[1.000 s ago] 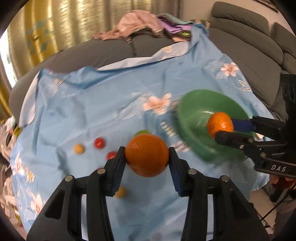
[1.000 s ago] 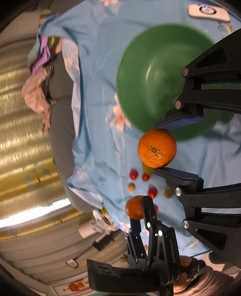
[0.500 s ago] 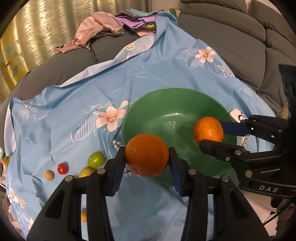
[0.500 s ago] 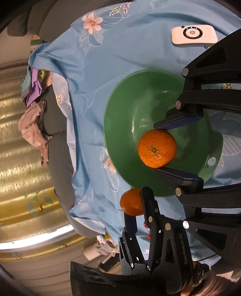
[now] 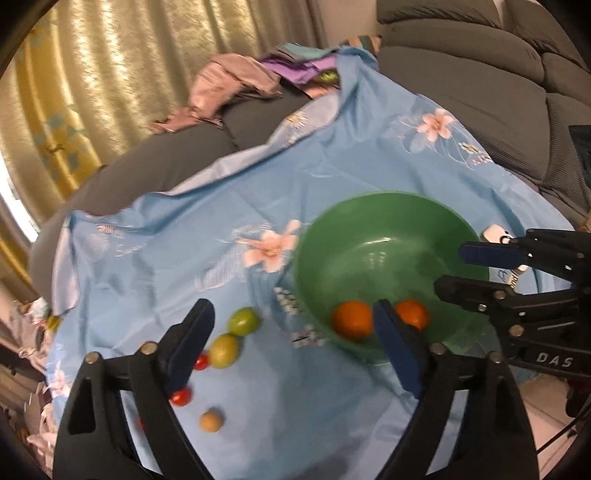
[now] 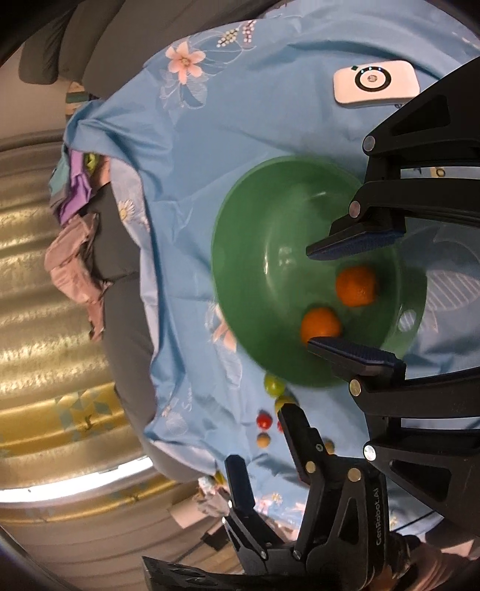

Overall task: Organize fruits
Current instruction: 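Carry both oranges to the green bowl and open both grippers to drop them, then withdraw both grippers from the bowl back over the remaining fruit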

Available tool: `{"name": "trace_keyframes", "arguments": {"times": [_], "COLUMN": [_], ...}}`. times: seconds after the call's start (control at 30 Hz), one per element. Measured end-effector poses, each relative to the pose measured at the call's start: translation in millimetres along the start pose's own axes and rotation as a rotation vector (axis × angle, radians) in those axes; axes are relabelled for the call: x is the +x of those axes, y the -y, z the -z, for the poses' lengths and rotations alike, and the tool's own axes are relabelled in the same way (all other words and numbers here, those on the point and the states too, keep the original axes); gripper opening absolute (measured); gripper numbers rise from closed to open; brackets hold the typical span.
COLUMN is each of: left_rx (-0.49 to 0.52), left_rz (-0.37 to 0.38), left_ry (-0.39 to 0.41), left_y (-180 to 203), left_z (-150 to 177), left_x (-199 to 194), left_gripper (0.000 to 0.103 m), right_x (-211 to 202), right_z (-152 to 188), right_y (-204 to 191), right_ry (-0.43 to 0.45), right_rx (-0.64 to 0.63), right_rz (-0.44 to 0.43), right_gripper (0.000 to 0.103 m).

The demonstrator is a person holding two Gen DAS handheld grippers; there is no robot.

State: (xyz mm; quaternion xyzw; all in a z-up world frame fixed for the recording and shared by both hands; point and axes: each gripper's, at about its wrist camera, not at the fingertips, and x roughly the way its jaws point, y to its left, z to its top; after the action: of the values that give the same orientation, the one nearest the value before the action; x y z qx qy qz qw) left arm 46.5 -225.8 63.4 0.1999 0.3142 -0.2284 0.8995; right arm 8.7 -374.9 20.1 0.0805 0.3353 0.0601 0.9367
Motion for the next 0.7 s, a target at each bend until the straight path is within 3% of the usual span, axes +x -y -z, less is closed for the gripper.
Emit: {"name": "trace_keyframes", "arguments": {"times": [0.27, 0.7], "left_rx": [-0.063, -0.136], "left_rz": [-0.128, -0.247], "left_ry": [0.054, 0.095], "left_y": [-28.7, -61.8], "left_z": [28.5, 64.6], "left_x": [-48.8, -96.4], "left_gripper": [0.1, 0.101], "right_x": [-17.9, -25.3], "right_z": [4.6, 6.7], "right_y": [-44.0, -110.1], "right_ry": [0.016, 0.002], "right_rx": [-0.053, -0.163], "right_rz": [-0.123, -0.23], "right_gripper": [0.043, 0.044]}}
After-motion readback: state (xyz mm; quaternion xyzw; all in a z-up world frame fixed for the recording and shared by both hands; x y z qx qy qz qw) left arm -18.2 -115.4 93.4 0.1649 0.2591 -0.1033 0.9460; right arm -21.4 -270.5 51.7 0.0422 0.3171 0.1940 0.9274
